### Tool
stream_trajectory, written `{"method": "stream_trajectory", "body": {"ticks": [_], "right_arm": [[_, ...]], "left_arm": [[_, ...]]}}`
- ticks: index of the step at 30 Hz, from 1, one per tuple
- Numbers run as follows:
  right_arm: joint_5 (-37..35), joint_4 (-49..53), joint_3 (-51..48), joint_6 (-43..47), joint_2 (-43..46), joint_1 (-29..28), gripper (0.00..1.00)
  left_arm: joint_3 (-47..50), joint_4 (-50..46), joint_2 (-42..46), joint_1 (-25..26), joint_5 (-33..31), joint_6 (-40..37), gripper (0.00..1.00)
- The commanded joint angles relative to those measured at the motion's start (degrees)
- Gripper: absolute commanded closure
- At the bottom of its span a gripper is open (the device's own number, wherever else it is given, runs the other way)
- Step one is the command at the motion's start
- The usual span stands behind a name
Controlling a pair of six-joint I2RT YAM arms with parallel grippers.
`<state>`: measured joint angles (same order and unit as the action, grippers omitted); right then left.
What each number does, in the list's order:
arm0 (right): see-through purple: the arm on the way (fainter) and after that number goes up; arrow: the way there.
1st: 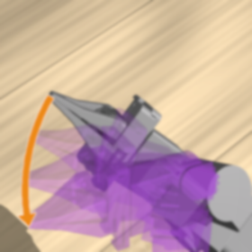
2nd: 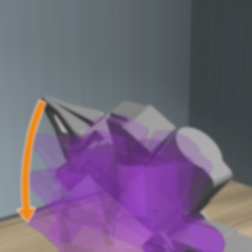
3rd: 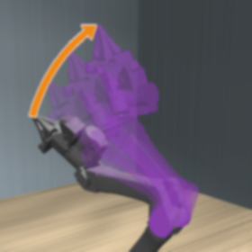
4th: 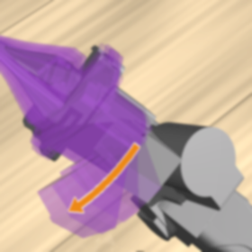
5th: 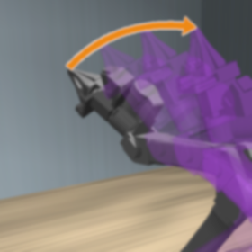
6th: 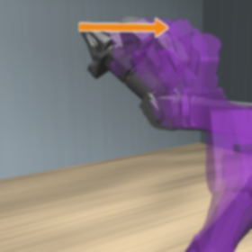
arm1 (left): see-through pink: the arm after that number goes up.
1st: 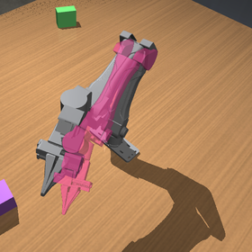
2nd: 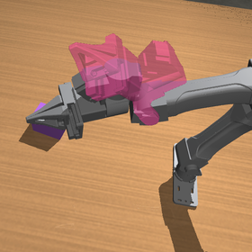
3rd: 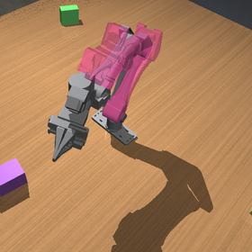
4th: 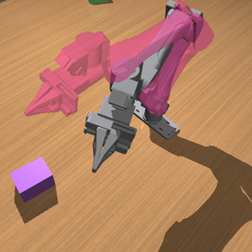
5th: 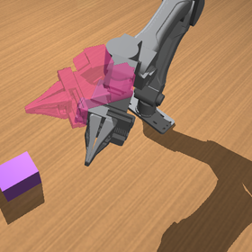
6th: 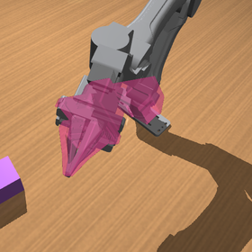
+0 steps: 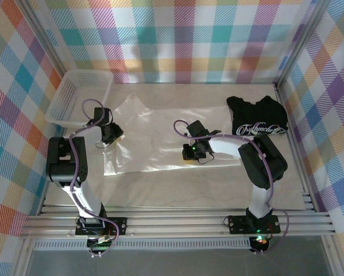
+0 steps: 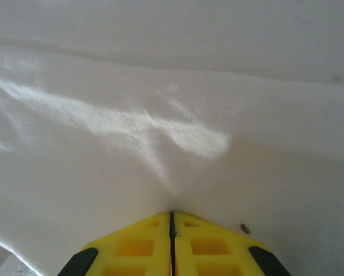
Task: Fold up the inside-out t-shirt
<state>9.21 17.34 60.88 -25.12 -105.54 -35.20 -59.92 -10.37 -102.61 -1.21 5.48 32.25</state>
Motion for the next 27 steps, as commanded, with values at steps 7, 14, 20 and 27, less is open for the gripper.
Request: {"method": "stream_trajectory", "body": {"ticks": [7,14,20,27], "right_arm": [[-1.2,3.6,-0.8,-0.6,0.6,0.5,0.89],[-0.6,3.6,0.1,0.0,-0.3,0.5,0.89],[-0.9,4.1,1.1,0.6,-0.3,0.5,0.89],[-0.9,4.1,0.1,0.6,0.0,0.5,0.89]], "left_arm": [[2.0,2.7,7.9,-0.5,3.8,3.6,0.63],[7.6,2.3,15.3,5.1,2.8,2.0,0.59],[7.3,3.7,8.2,6.9,5.6,1.2,0.61],[-1.5,-0.9,-0.3,4.9,-2.6,-3.6,0.64]]}}
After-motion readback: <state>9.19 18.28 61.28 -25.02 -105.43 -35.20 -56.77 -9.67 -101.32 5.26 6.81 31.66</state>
